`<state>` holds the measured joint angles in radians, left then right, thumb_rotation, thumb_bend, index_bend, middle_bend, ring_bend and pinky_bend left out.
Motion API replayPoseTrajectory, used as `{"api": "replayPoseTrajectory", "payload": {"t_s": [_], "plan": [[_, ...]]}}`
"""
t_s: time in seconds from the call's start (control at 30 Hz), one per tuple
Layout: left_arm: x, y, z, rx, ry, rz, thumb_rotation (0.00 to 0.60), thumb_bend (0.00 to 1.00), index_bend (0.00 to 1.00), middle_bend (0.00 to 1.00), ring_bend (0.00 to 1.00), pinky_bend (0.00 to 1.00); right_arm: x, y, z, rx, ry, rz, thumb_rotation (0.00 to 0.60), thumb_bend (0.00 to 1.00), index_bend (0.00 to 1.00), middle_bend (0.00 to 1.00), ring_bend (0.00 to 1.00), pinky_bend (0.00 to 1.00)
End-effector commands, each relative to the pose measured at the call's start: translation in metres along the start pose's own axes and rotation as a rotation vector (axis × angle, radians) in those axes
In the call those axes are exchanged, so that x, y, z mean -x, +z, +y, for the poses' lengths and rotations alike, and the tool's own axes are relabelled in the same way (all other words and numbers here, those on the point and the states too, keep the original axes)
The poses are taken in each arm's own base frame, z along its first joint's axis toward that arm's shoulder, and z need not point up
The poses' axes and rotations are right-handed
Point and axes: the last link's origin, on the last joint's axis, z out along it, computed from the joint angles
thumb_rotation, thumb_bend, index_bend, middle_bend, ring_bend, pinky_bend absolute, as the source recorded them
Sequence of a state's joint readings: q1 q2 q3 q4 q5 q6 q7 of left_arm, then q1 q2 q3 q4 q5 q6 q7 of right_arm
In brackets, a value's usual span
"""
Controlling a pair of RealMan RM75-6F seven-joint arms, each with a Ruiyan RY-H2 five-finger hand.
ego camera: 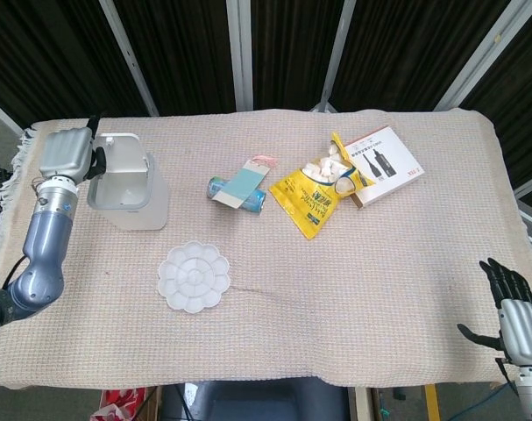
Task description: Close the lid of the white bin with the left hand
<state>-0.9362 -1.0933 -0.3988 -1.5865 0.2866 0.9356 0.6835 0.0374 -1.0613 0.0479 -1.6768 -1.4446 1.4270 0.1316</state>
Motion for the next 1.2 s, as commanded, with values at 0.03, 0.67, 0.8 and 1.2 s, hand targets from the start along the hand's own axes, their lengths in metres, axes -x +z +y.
{"api": "replayPoseTrajectory", "payload": {"t_s": [0.03,0.67,0.8,1.2], "plan": [[0.003,0.004,0.004,-0.008,0.01,-0.012,0.6,0.7,0.07,0.99,0.89,1.0,0.0,0.0,0.0,0.001,0.0,0.0,0.6,0.15,0.0,0.0,0.0,0.0],[-0.001,-0.01,-0.001,-0.012,-0.019,-0.059,0.6,0.75,0.32,1.0,0.91,1.0,0.0,-0.001,-0.001,-0.003,-0.005,0.0,0.6,0.15,0.0,0.0,0.0,0.0],[-0.002,-0.018,-0.005,-0.008,-0.023,-0.076,0.6,0.75,0.32,1.0,0.91,1.0,-0.001,-0.002,-0.001,-0.003,-0.006,0.002,0.6,0.15,0.0,0.0,0.0,0.0],[0.013,-0.059,-0.019,0.072,0.033,-0.159,0.6,0.75,0.32,1.0,0.91,1.0,0.0,-0.004,-0.002,-0.012,-0.01,-0.002,0.6,0.15,0.0,0.0,0.0,0.0]]}}
